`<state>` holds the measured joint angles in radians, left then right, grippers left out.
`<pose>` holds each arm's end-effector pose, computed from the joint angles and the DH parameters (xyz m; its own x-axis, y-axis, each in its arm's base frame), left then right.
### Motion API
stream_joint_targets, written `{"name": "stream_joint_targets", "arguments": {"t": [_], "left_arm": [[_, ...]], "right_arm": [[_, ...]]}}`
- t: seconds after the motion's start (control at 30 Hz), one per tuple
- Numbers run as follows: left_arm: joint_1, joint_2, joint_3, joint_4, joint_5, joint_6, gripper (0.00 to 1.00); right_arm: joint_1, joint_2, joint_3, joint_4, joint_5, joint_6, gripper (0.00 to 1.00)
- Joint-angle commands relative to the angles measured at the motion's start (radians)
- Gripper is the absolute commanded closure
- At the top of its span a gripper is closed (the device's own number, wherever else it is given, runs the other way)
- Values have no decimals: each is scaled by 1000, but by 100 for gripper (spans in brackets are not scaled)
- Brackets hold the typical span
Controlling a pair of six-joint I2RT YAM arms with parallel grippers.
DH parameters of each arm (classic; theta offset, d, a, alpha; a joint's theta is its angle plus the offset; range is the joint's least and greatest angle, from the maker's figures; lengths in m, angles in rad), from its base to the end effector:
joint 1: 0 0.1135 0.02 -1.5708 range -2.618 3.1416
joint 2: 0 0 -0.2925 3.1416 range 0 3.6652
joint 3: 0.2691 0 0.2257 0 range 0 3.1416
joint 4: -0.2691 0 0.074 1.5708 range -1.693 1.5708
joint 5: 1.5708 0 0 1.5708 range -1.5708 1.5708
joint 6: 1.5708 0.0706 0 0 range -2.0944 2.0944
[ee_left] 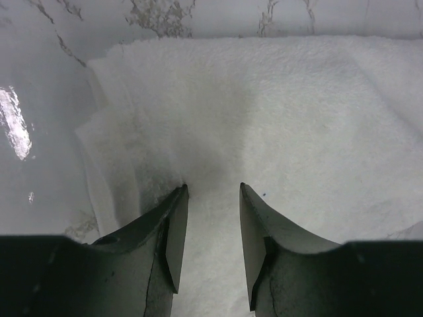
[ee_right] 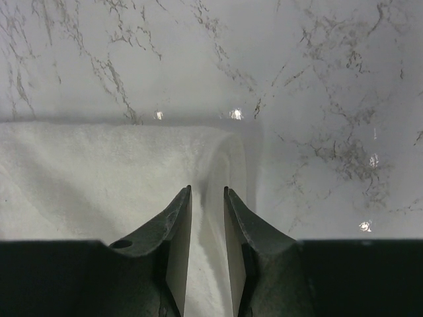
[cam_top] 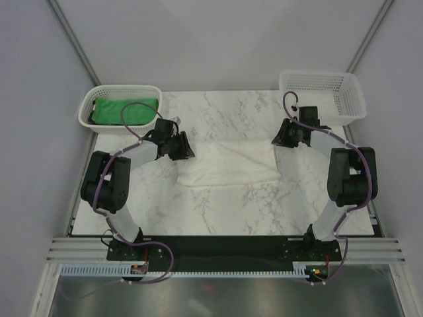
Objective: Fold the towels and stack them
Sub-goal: Fold the towel
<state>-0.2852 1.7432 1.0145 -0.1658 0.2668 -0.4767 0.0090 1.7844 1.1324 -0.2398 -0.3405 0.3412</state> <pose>0.3416 -0.1195 0.1907 -0.8621 -0.2085 -0.4618 0.0385 0.8819 -0.4699 0.3794 0.0270 0.2057 -0.8063 0.3082 -0.5048 0.0548 0.8888 0.4550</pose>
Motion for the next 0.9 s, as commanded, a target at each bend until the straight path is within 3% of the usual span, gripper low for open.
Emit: {"name": "stream_joint_targets", "arguments": {"t": [0.0, 0.33, 0.43, 0.63, 0.87], "left_arm": [[8, 19, 38, 46, -28, 43, 55], [9, 13, -1, 78, -11, 36, 56], [9, 13, -7, 77, -23, 39, 56], [27, 26, -39, 68, -70, 29, 55], [37, 21, -11, 65, -29, 21, 55]], "right_arm": [[-3, 18, 15, 48, -8, -28, 67], [-3, 61, 61, 76, -29, -39, 76], [-3, 67, 73, 85, -17, -39, 100], [-3, 76, 83, 135, 23, -22, 100], [-3, 90, 104, 146, 23, -14, 100]]}}
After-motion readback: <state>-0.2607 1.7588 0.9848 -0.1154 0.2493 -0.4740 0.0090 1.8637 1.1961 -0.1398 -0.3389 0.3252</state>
